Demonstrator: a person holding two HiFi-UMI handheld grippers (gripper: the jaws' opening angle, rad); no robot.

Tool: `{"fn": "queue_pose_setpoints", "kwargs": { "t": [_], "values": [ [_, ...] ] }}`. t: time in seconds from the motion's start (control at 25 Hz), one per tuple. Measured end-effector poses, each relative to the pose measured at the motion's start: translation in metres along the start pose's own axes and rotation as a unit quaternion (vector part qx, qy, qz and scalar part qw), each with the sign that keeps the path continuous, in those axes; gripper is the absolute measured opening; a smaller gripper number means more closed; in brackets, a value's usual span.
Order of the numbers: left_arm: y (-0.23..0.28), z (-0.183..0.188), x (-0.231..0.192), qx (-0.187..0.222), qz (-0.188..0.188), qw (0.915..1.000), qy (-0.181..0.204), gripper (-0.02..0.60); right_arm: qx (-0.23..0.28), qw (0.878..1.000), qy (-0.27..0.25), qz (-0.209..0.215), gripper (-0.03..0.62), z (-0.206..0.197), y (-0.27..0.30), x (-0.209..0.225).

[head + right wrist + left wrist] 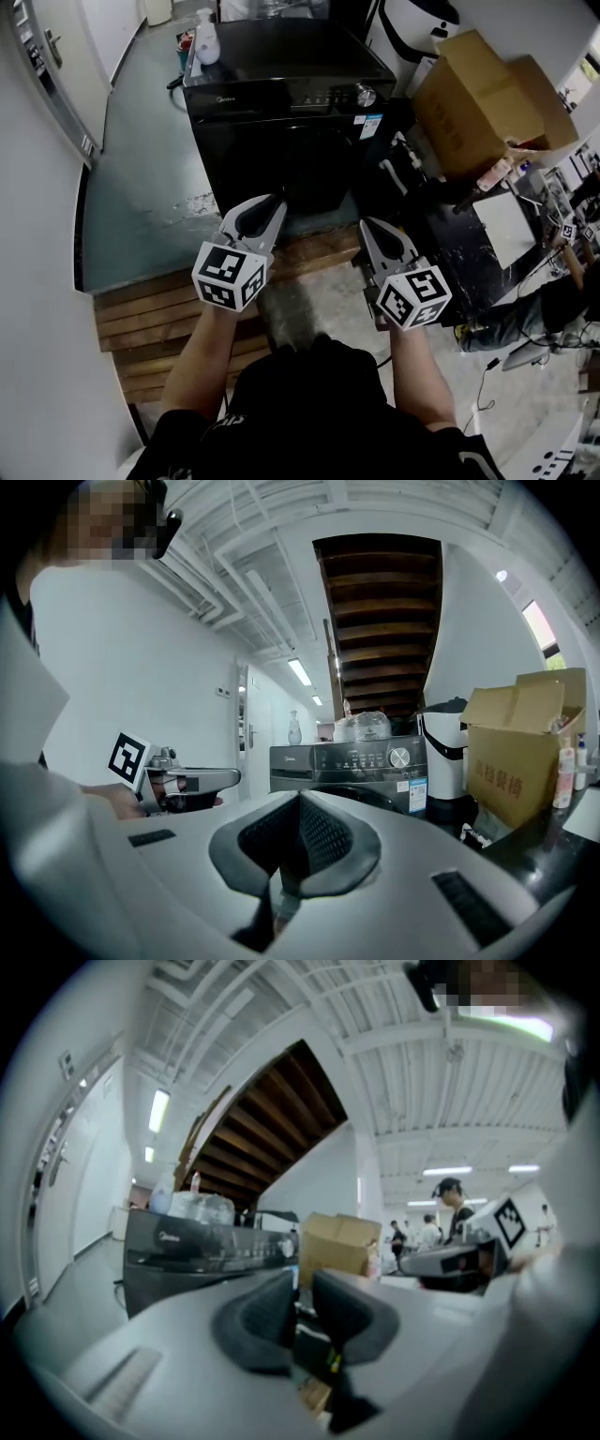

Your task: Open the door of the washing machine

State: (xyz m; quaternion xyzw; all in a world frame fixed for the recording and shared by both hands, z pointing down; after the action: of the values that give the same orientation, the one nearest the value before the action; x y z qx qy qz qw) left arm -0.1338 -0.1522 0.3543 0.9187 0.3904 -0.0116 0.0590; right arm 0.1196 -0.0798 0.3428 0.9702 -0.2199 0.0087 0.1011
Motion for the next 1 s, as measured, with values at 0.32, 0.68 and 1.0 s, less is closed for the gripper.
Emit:
{"fn": "queue_pose_setpoints", "kwargs": {
  "t": [0.32,0.68,1.0],
  "values": [
    [0.029,0.003,-0.013,-0.016,0.022,0.9996,0.005,0.066,0.002,1.0,0.006,0.025,-0.005,0.004,0.037,0.032],
    [0.098,0.002,-0.031,-0.045,0.058,0.9973,-0.003,0.063,-0.014,0.998,0.013,0.067,-0.005,0.005,0.096,0.095],
    [0.168,0.006,-0.044,-0.073,0.103,0.9914,-0.034,0.051,-0.055,0.994,0.023,0.093,-0.002,0.003,0.144,0.178]
  ]
}}
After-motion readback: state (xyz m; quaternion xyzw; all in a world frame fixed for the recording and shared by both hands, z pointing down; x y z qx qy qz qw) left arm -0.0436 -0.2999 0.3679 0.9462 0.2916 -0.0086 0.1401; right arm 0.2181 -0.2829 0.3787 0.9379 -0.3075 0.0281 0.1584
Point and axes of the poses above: the fingertips, and each gripper's own axes: y forward along the fingers, x to its right, z out of its top, the point moved 10 cm from there along -y, backward along the fingers, and after that the axes turned 4 degrees about -x, right-handed, at the moved point
